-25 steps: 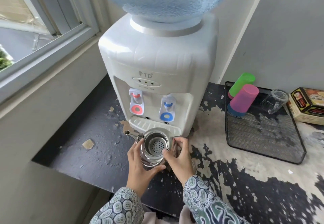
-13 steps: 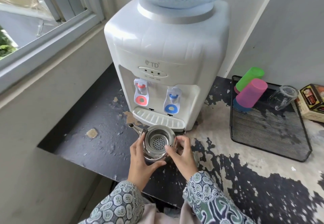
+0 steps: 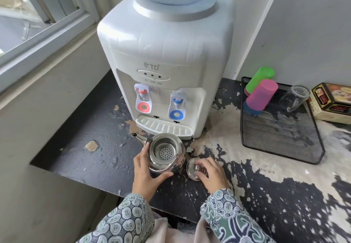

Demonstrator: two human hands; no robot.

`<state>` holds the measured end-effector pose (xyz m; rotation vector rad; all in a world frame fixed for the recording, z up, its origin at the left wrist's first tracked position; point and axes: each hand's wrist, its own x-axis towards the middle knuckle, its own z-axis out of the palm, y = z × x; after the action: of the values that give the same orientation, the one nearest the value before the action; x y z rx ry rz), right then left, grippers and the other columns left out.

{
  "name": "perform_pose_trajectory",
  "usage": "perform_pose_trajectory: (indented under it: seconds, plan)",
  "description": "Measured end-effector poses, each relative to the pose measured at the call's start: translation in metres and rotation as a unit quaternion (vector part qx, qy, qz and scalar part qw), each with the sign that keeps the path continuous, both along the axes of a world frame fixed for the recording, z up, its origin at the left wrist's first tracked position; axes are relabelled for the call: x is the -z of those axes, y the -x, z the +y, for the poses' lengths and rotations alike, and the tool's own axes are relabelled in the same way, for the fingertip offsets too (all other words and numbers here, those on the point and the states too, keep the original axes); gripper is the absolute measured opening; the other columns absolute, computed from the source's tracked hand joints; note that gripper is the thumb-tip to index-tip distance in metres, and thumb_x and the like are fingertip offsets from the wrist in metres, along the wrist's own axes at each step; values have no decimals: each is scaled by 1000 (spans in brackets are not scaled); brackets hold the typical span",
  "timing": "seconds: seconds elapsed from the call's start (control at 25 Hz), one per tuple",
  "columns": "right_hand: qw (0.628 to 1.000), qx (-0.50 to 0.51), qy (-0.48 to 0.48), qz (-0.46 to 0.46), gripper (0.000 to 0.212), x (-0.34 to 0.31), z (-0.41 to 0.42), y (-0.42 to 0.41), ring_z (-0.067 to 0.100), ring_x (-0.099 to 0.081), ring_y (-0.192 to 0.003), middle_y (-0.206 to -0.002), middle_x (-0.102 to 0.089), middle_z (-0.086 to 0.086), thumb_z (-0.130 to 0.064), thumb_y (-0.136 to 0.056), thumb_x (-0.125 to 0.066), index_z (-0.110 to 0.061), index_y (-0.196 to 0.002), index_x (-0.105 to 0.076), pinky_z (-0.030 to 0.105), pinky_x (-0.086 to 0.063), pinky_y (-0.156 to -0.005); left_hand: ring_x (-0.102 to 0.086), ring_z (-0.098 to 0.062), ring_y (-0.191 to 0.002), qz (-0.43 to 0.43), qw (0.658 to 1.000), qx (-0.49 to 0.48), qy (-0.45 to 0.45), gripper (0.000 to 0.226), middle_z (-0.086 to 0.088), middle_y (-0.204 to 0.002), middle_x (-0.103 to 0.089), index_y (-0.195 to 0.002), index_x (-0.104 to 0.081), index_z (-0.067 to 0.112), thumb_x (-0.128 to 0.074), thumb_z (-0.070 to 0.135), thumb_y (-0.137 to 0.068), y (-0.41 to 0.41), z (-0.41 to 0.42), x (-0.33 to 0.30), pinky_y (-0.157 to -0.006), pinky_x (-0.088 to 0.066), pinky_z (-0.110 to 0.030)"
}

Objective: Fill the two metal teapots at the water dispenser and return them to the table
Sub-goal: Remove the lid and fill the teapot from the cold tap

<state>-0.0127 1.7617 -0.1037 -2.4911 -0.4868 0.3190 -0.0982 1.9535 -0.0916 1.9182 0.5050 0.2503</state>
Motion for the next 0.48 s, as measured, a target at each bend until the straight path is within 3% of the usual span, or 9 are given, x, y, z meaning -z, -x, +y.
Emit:
perform_pose_trajectory:
  seconds: [0.12,0.2,0.32,0.48]
  plan:
    - [988,112,-105,-20,20,-17,7,-7,18,-55,-85,-94,-52,-4,-17,-78,-68,-13,-97,-62,41,-52,-79,-30,-8,-126,5,1000,0,0,107,6,-128,-26,-128,-12,55,-85,28,-55,1,0,0,-109,-23,-27]
    - [973,134,-179,-62,20,-37,20,-11,20,-55,-87,-96,-51,-1,-14,-78,-67,-11,-97,-62,36,-53,-78,-30,-8,-126,6,1000,-1,2,107,7,-128,-26,-127,-12,56,-86,26,-56,1,-1,-1,-109,-23,-27]
    - [968,46,-216,-121,24,-62,53,-13,21,-56,-91,-100,-57,7,-20,-77,-61,-9,-98,-61,30,-50,-81,-30,-8,-126,7,1000,4,-3,107,7,-127,-26,-127,-11,57,-85,28,-56,1,-1,1,-109,-23,-28]
    - [969,-78,-110,-205,25,-61,88,-12,19,-58,-79,-93,-61,3,-24,-74,-64,-15,-97,-58,32,-51,-72,-33,-2,-123,27,999,7,-24,106,14,-127,-25,-126,-6,61,-83,38,-57,4,1,-2,-101,-33,-29]
